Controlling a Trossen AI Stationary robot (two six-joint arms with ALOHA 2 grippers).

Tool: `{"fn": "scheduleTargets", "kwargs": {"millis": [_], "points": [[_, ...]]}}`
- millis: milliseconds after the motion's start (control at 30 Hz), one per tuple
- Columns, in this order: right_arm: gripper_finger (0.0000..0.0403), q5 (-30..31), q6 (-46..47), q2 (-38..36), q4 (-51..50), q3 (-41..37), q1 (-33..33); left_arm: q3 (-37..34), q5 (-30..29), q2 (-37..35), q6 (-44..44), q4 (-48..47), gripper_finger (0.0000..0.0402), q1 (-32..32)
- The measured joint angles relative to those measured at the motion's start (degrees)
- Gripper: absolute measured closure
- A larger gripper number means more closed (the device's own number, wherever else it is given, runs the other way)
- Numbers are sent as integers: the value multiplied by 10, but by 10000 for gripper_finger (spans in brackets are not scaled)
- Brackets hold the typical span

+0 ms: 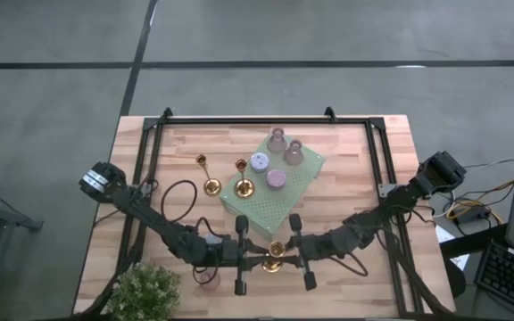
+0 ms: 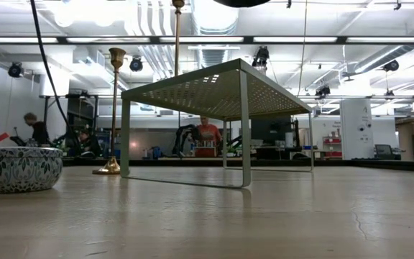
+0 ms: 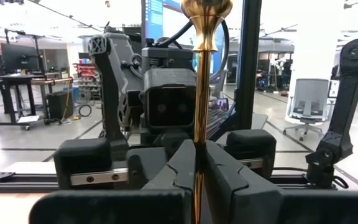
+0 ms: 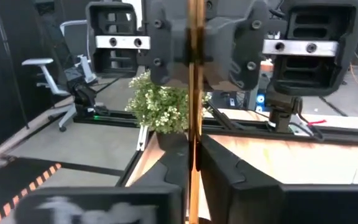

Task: Pick & Place candle stick holders
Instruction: Put the right gold candle holder aligned with the other gold candle holder on the shelf

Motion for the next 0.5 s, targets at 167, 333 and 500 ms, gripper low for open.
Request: {"fn": "scheduleTargets", "kwargs": {"millis": [167, 333, 500], "points": [[387, -2, -8, 0, 0, 0, -2, 0, -2, 0, -1, 0, 385, 2], [389, 0, -16, 0, -1, 0, -3, 0, -18, -1, 10, -2, 356, 1], [390, 1, -17, -3, -5, 0, -4, 0, -52, -17, 20, -21, 297, -10]]}}
